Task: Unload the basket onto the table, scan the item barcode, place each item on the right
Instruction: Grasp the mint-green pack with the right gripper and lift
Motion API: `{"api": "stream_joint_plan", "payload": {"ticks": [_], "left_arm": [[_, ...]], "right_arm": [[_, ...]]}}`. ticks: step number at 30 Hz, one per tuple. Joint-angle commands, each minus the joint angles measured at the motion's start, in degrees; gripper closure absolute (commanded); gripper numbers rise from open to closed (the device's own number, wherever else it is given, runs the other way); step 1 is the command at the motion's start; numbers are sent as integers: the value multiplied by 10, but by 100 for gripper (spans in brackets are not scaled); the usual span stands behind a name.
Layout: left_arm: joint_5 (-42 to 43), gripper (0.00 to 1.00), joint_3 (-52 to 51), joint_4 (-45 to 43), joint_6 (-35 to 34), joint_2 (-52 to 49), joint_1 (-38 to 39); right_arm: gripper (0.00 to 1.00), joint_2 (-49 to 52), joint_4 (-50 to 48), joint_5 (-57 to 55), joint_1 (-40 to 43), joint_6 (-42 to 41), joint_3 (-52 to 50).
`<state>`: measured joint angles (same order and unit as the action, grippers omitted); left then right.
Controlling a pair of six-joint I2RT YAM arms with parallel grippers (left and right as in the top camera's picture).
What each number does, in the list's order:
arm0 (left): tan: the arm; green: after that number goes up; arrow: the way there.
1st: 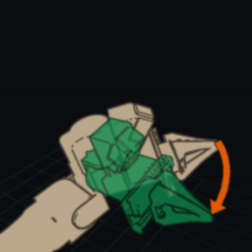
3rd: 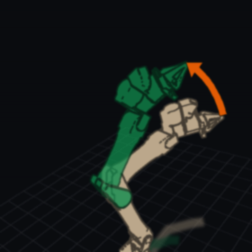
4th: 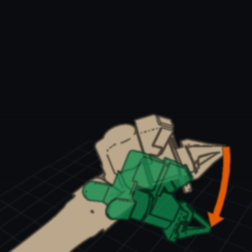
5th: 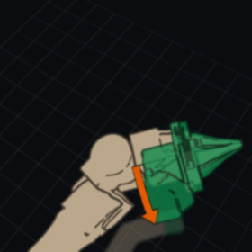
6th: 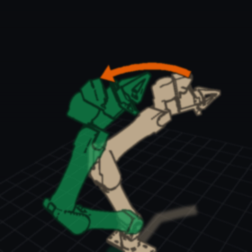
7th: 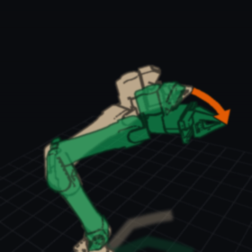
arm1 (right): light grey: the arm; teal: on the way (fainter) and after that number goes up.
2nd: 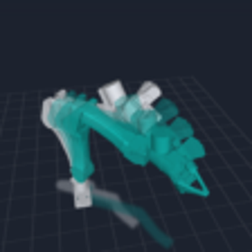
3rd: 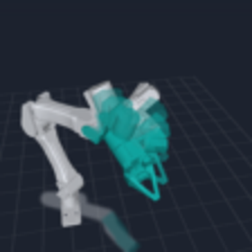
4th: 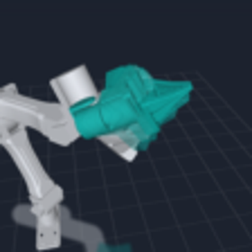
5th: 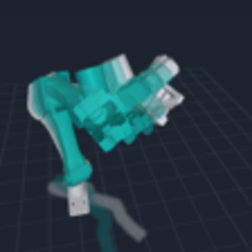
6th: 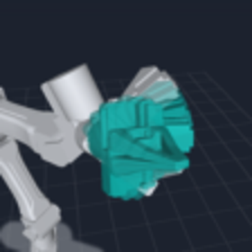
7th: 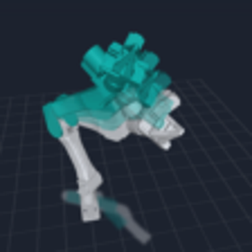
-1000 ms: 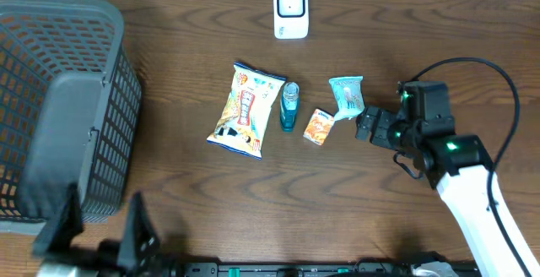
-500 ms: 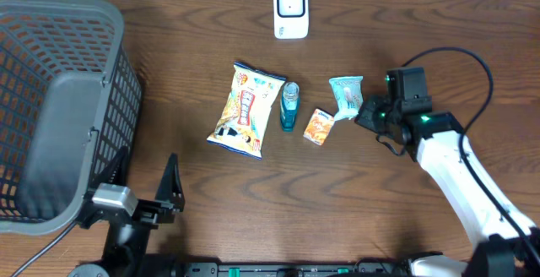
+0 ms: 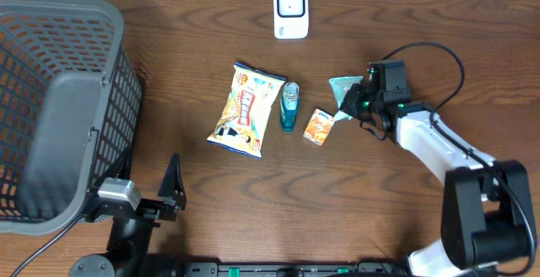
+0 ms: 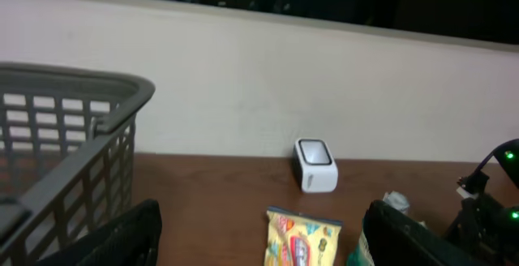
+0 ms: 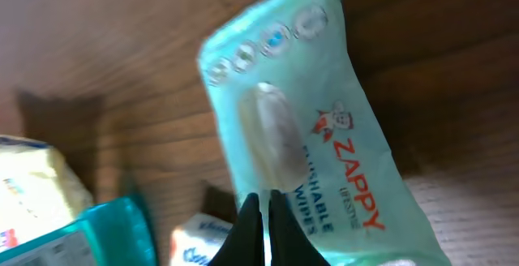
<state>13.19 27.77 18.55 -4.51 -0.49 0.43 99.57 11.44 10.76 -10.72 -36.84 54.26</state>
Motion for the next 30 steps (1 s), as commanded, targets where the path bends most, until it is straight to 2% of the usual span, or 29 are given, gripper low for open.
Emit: {"api": "stream_joint_plan", "payload": {"ticks": [1,7,11,15,19,26,30], "left_arm": [[-8,20,2,8,-5,3,-1],[-8,20,2,20,-5,3,-1],[-8,20,2,20,-5,3,-1],[-8,20,2,25,-5,3,-1],[-8,20,2,51,-5,3,-1],[-8,20,-3,81,-5,3,-1],[-8,20,-32,42,-5,3,-1]], "right_arm": [[99,45,4,3,0,-4,2],[99,121,23,3,-6,-4,2],[99,108,23,12,4,-4,3],[99,41,30,34,17,10,3],[97,-70,70,33,17,49,3],[92,-223,142,2,16,44,3],[91,-267,191,-43,3,7,3]]}}
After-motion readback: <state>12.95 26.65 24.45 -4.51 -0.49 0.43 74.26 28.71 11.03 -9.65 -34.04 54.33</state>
